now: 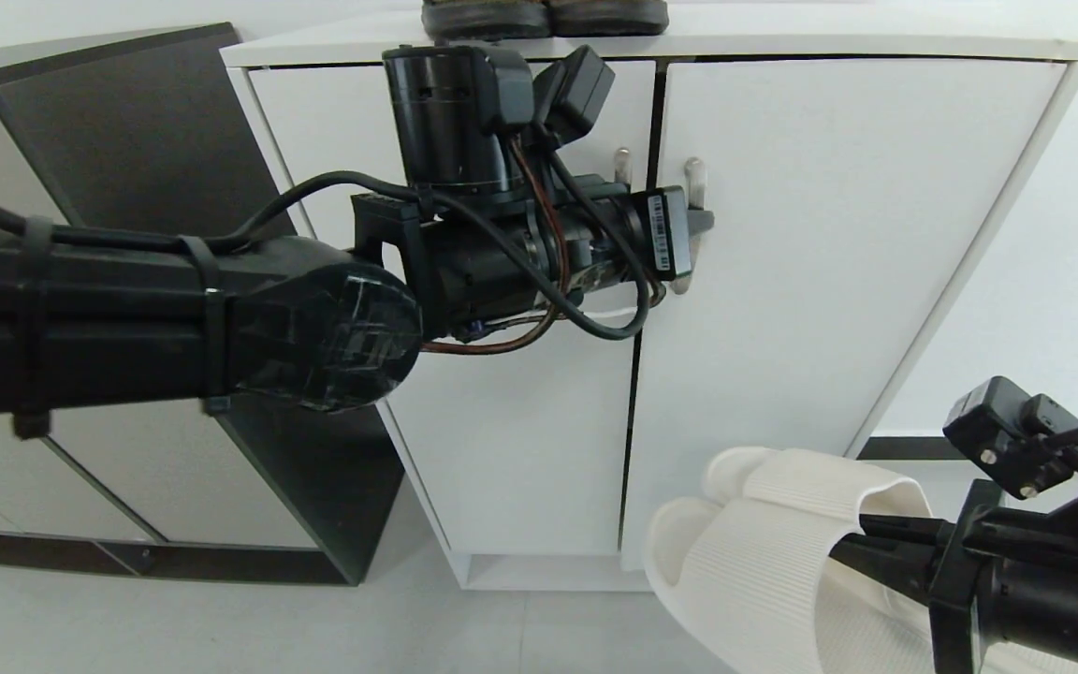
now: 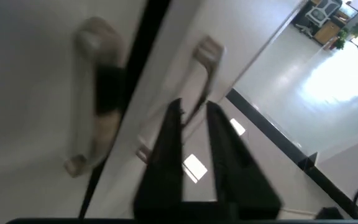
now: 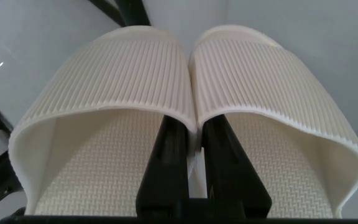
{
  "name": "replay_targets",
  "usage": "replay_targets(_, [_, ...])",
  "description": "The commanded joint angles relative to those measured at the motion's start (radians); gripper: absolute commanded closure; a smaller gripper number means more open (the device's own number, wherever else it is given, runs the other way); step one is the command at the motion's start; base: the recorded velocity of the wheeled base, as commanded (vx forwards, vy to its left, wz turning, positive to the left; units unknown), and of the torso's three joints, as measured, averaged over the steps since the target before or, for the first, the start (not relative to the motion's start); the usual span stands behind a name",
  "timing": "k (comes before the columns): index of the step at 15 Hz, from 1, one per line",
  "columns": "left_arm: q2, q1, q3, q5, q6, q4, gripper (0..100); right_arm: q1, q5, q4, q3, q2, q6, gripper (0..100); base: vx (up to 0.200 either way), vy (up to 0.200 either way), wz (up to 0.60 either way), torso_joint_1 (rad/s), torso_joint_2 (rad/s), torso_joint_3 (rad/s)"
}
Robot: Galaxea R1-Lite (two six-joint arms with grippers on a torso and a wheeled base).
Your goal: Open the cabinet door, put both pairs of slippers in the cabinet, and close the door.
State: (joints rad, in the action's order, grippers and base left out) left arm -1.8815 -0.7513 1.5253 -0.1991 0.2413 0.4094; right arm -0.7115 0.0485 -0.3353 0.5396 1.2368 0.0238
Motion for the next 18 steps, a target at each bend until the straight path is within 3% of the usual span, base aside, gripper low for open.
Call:
replay_targets(1, [0.081,-0.014,-0.068,0.0,0.003,0.0,100,0.0,0.053,0.002,-0.013,-0.023,0.002,100,0.0,0.0,0.0,0.0,0.0,0.0])
replay_targets(4, [0.16,-0.053,-0.166,0.0,0.001,0.002,100,-0.002,0.093,0.002,-0.035,-0.054,0.007,100,0.0,0.0,0.0,0.0,0.0,0.0])
replay_targets(8, [0.26,-0.108,-0.286,0.006,-0.034,0.003,100,-0.002,0.126,0.098,-0.016,-0.077,0.015,100,0.0,0.0,0.0,0.0,0.0,0.0])
replay_targets(10, [0.318,-0.125,-0.336,0.035,-0.037,0.002,100,-0.002,0.128,0.119,-0.01,-0.092,0.015,100,0.0,0.0,0.0,0.0,0.0,0.0])
replay_targets(15, [0.251,0.013,-0.271,0.029,-0.033,0.003,100,-0.002,0.128,0.119,-0.009,-0.092,0.015,100,0.0,0.0,0.0,0.0,0.0,0.0])
replay_targets(18, [0.179,0.023,-0.192,0.029,-0.031,0.003,100,-0.002,0.128,0.119,-0.009,-0.091,0.015,100,0.0,0.0,0.0,0.0,0.0,0.0])
